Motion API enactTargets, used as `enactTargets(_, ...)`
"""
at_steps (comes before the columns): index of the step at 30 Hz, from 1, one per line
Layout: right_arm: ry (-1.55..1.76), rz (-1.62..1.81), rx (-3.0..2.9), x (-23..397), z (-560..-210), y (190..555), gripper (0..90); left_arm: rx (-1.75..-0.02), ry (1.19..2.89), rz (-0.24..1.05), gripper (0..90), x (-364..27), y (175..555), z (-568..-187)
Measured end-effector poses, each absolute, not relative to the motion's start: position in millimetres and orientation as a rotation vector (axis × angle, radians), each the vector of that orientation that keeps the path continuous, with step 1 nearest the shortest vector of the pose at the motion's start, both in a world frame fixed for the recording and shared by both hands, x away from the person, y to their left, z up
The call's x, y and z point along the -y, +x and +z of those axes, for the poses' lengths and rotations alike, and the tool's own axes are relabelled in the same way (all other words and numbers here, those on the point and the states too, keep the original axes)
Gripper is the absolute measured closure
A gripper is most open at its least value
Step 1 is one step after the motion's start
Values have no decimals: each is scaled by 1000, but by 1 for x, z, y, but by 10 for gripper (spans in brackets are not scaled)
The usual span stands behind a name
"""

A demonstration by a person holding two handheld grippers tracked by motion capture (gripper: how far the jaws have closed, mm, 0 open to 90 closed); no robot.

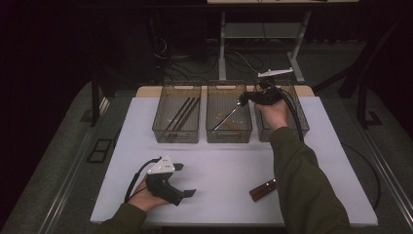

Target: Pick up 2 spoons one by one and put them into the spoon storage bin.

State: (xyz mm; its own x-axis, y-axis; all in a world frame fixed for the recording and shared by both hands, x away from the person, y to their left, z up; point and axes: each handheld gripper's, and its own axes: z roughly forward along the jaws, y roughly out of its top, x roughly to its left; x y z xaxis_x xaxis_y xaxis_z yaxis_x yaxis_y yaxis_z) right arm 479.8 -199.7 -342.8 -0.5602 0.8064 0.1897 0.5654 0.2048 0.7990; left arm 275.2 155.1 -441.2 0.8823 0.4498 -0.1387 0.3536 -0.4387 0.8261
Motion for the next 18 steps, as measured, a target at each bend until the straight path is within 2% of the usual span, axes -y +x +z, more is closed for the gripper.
enactTargets(11,1359,1216,-2302,190,-366,492,871,-570,2071,122,0,-155,275,-441)
enactTargets(12,1358,1213,-2319,189,-369,494,804,-569,2073,122,0,-155,275,-441)
enactTargets(13,1352,1178,-2318,187,-371,495,676,-569,2073,121,0,-155,275,-441)
enactTargets(14,1345,1144,-2300,186,-372,495,585,-569,2073,120,0,-155,275,-441)
enactTargets(16,1338,1133,-2274,185,-374,496,486,-569,2070,120,0,-155,275,-441)
enactTargets(18,1326,1143,-2268,185,-373,495,438,-569,2070,119,0,-155,275,-441)
